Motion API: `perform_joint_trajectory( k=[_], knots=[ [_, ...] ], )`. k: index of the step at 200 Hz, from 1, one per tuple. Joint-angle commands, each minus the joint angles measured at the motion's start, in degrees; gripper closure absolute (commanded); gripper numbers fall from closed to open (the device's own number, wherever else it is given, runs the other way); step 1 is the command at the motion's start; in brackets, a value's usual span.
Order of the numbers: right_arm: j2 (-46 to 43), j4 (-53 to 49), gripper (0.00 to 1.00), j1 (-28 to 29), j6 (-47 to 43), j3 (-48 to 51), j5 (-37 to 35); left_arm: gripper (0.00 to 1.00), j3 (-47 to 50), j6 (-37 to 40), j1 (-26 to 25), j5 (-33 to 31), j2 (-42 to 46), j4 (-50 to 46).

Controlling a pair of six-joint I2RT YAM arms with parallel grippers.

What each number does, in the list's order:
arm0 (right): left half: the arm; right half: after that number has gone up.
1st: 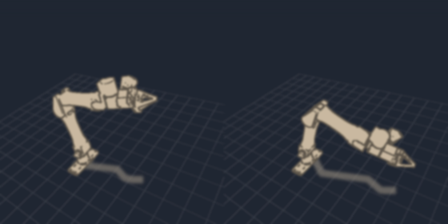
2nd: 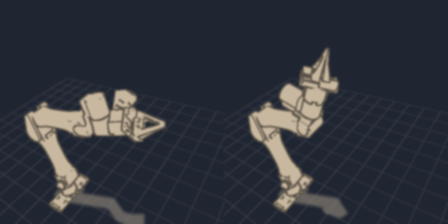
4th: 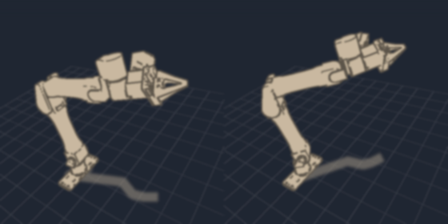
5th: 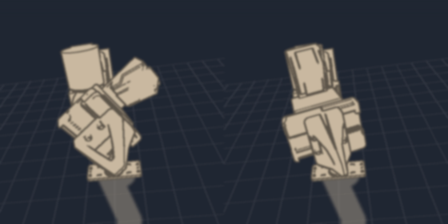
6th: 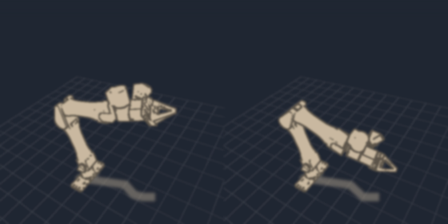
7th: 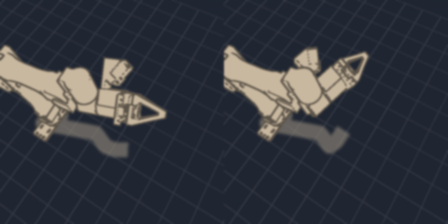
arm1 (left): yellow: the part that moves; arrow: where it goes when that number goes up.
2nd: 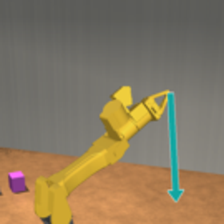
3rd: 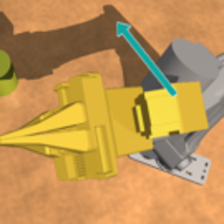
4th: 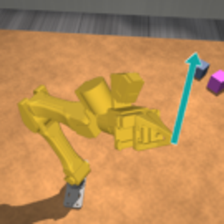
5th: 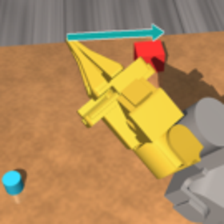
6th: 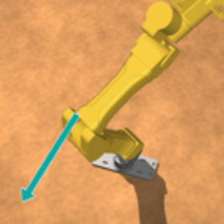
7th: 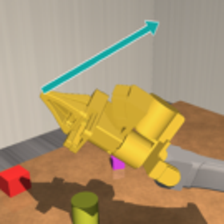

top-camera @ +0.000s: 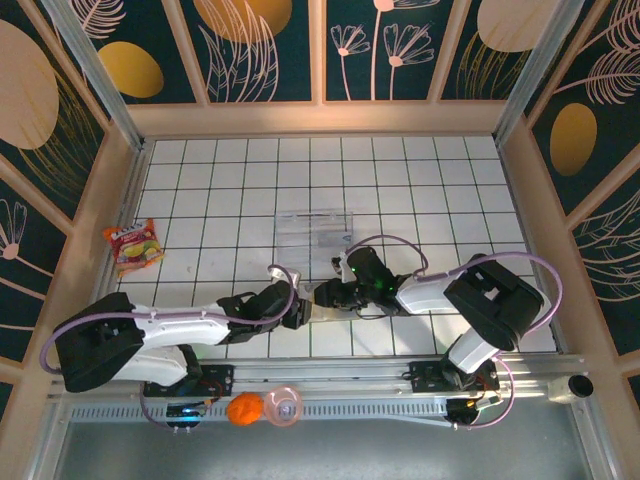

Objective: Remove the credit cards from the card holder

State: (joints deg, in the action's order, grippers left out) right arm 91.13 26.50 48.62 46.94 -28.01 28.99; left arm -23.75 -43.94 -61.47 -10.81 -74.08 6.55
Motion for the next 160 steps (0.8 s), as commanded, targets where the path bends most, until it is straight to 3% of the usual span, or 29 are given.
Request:
perform_joint_trajectory(
  k=[1,64,120,160],
  knots=[
    [1.8,-5.3,0.63,0.3,-0.1,-0.4,-4.0,0.47,0.0,-1.5,-0.7,0.2,4.5,3.0],
    [0.3,-10.8,0.58,2.1,-1.4,-3.2,-6.7,0.46,1.9,-3.6,-0.7,-9.3,14.8,-3.4],
    [-3.3,-12.4,0.58,3.0,-1.7,-2.3,-6.5,0.44,3.0,-4.2,-0.7,-10.7,16.8,-4.5],
    [-3.0,-12.9,0.58,3.6,-1.7,-2.9,-6.2,0.66,3.8,-5.5,-0.7,-11.2,13.0,-4.9]
  ],
)
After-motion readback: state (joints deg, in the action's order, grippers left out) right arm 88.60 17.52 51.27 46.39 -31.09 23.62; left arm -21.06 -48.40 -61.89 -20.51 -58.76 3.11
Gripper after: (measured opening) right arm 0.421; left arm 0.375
